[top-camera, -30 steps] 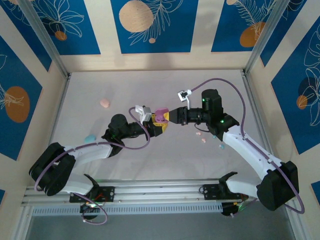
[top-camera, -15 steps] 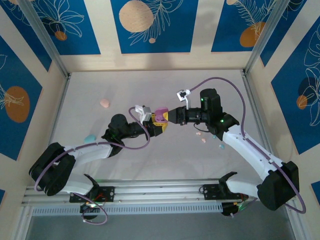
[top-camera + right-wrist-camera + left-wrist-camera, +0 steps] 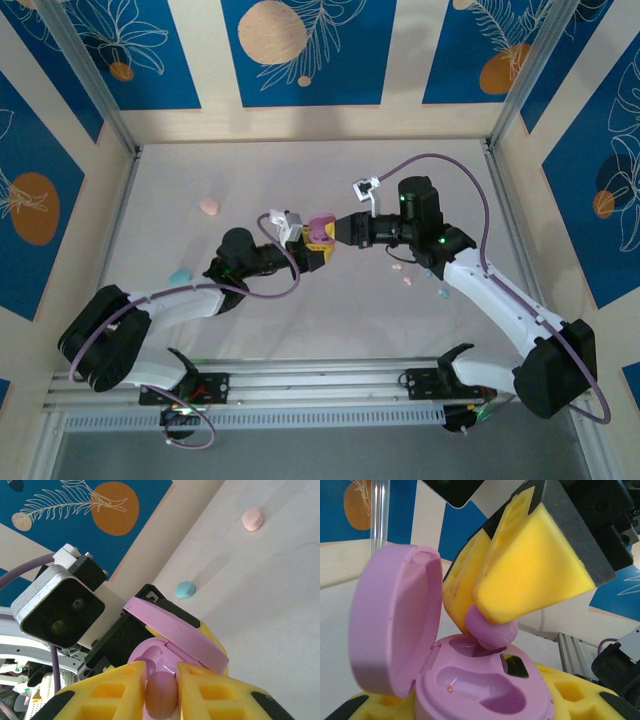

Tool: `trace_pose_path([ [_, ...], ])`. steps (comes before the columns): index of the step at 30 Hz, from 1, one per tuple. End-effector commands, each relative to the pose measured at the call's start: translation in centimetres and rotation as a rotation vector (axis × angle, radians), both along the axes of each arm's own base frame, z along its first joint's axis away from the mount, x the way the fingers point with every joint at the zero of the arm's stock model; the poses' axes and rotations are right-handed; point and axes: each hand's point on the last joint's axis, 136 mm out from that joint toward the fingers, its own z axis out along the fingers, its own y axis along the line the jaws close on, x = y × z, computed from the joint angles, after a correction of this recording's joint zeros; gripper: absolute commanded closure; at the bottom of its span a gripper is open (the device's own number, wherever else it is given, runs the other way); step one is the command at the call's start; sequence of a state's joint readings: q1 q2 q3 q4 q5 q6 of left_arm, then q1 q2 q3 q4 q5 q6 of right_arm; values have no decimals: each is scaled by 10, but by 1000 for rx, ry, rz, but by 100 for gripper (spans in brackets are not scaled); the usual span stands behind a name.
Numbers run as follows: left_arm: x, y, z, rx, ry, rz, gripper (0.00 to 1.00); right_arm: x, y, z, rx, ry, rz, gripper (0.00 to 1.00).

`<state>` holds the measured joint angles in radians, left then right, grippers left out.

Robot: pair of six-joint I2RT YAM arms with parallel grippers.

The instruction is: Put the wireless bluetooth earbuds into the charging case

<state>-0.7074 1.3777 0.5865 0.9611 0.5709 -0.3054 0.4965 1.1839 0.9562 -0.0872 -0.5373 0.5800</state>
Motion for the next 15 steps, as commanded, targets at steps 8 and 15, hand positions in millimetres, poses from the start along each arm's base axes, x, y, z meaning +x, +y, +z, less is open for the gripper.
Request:
trace_pose_path([
  [8,-15,-2,38,-71,-135,-51,71,6,0,-7,-64,-8,-36,73],
  [15,-15,-1,37,-68,-136,-46,71,7,-4,-5,-92,-21,-66,69],
])
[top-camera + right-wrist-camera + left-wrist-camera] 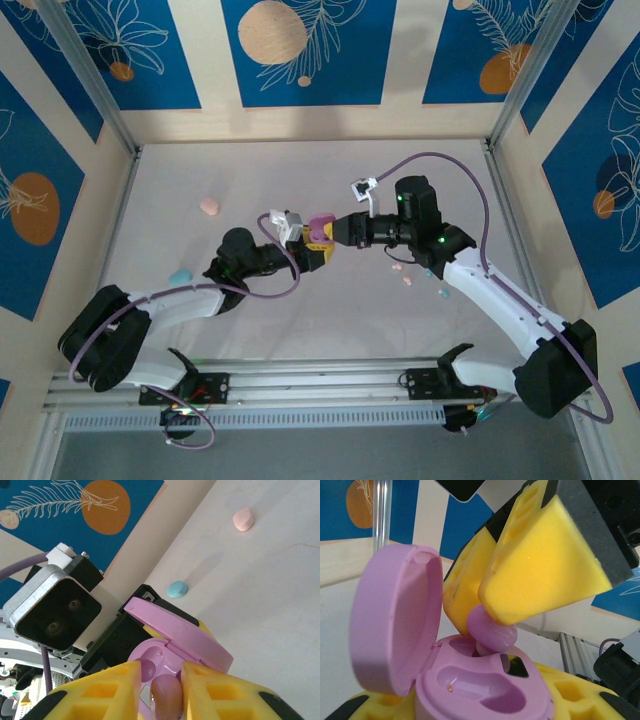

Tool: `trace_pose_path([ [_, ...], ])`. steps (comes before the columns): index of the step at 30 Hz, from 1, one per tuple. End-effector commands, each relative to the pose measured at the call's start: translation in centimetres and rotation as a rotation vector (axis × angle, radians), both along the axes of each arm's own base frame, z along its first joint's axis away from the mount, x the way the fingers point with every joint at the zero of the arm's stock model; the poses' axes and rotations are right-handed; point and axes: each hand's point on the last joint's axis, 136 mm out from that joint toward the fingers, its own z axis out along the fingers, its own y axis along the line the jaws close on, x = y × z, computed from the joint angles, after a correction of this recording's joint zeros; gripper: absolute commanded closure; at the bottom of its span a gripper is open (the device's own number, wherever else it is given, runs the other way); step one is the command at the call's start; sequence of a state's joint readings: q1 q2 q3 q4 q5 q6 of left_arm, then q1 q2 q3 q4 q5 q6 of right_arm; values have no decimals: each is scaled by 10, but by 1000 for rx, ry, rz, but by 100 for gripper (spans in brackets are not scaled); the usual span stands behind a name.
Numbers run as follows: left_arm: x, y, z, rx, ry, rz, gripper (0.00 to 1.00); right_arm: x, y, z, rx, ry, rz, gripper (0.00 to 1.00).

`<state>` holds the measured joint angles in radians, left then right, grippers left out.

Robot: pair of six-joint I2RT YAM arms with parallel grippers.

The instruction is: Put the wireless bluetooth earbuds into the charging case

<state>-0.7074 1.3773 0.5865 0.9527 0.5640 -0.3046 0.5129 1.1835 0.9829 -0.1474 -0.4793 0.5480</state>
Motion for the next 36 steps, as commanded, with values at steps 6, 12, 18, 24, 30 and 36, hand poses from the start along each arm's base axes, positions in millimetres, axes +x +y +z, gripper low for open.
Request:
trace_pose_path([
  [6,-16,-1,38,-64,-146,-48,71,5,-7,2,-58,-18,-53,63],
  [12,-16,0,37,-59,-148,-43,71,6,-12,5,-76,-21,-81,60],
  [18,-17,1,36,-55,-148,-42,71,5,-15,9,-85,-22,-93,56],
  [24,-17,2,34,-42,-151,-32,72,-1,-20,31,-40,-63,-94,55],
  [30,-17,6,29,-23,-151,-8,72,-7,-43,64,23,-174,-150,52],
  [36,-18,10,31,-21,-157,3,72,30,-105,23,-127,-19,-470,48],
])
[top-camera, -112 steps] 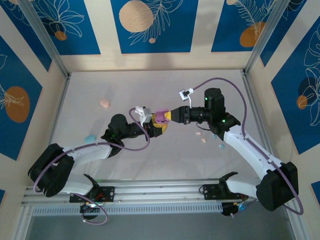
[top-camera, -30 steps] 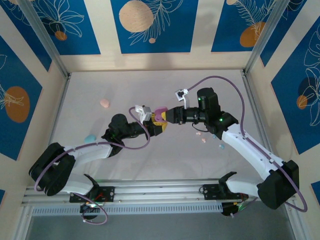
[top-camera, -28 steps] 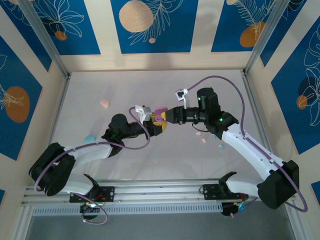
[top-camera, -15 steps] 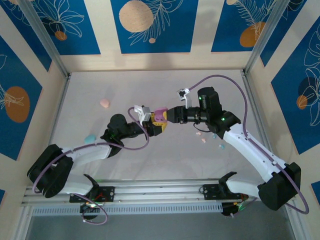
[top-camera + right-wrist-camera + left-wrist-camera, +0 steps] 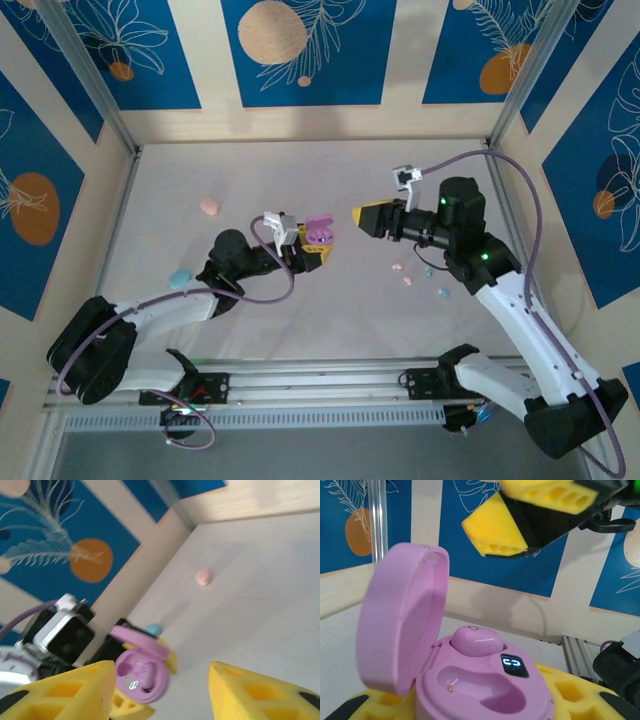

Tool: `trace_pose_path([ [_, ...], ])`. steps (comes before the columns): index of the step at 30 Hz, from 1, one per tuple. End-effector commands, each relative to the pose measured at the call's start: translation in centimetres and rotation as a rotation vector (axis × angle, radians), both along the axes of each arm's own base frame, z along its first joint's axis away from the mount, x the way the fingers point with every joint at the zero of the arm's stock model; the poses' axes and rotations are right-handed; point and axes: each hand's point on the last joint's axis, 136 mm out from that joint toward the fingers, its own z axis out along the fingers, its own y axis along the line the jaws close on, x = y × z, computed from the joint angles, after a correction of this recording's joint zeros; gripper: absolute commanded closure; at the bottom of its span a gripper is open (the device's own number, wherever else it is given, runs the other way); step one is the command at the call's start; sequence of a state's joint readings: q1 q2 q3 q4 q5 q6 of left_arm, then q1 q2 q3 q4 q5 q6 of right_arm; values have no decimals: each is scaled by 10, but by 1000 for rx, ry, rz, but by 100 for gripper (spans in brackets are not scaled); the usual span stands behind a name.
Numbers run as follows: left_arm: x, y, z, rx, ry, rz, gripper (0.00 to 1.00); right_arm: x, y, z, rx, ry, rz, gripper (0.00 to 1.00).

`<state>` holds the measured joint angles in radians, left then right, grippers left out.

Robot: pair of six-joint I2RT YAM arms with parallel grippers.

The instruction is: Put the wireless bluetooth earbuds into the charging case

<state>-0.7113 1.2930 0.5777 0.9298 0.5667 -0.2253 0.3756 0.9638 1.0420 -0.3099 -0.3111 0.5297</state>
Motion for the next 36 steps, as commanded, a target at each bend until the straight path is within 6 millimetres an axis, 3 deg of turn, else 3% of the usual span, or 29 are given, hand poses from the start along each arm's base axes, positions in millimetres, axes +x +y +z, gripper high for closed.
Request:
trace_pose_path([
  [1,-7,3,8,-11,-41,3,72,32,-52,-57,-100,251,-279,48],
  [4,-7,5,10,-13,-43,9,72,49,-86,-113,-88,511,-363,53],
  [8,-9,8,11,-15,-42,15,72,67,-105,-180,-197,702,-392,56],
  [14,-12,12,10,-8,-43,27,72,90,-115,-244,-332,872,-397,58],
  [26,-13,15,10,4,-48,34,72,135,-111,-298,-505,950,-341,58],
  [36,-14,16,9,10,-47,41,72,138,-85,-313,-621,920,-212,59],
])
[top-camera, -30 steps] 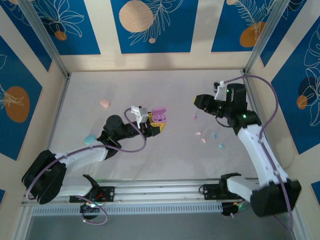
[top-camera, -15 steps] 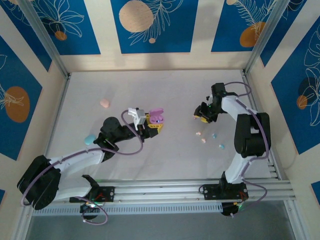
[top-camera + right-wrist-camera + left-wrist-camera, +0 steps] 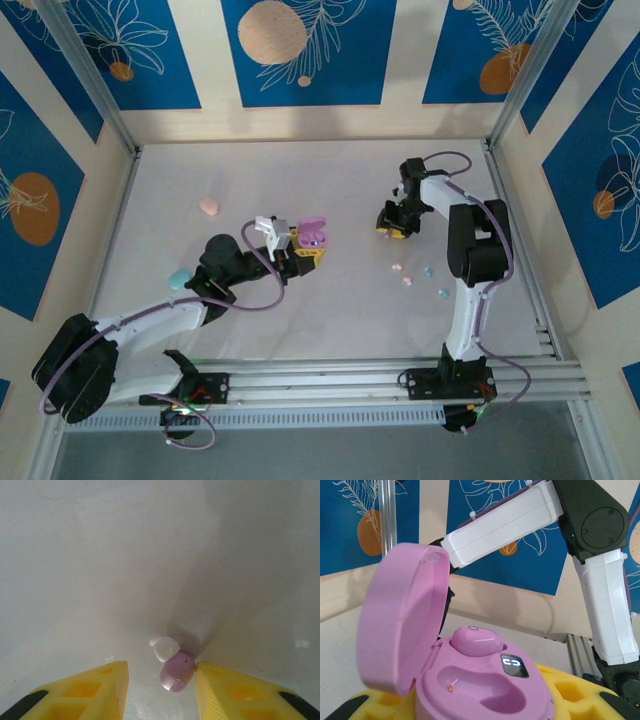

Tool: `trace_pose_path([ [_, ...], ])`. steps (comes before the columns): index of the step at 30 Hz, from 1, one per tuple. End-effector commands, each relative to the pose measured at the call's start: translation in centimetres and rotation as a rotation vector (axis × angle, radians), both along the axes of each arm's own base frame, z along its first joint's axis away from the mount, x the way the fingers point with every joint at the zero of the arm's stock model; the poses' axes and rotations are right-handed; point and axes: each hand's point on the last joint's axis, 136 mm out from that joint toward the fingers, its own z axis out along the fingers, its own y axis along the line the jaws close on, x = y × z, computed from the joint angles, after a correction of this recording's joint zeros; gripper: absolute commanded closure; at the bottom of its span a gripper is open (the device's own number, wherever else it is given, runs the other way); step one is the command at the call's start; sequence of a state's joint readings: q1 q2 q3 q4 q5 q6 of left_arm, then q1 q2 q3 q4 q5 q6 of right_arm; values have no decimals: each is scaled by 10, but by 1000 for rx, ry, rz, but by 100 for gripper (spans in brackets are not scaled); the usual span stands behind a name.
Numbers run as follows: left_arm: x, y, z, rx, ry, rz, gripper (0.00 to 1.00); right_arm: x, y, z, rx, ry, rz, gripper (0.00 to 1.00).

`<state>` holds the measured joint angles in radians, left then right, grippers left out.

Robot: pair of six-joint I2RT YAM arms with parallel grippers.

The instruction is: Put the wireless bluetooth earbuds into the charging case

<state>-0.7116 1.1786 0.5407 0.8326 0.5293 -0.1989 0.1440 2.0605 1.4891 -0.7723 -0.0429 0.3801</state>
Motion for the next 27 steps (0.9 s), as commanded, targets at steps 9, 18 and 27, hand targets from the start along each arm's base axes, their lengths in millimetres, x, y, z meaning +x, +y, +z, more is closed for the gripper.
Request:
trace_pose_path([
  [9,-6,1,7,-9,-39,-3,72,-5,34,-4,-115,-49,318,58],
  [18,-6,2,8,-4,-42,0,72,-4,69,30,44,-99,365,58],
  [27,-7,2,9,-7,-41,-2,72,24,56,33,-71,-166,388,59],
])
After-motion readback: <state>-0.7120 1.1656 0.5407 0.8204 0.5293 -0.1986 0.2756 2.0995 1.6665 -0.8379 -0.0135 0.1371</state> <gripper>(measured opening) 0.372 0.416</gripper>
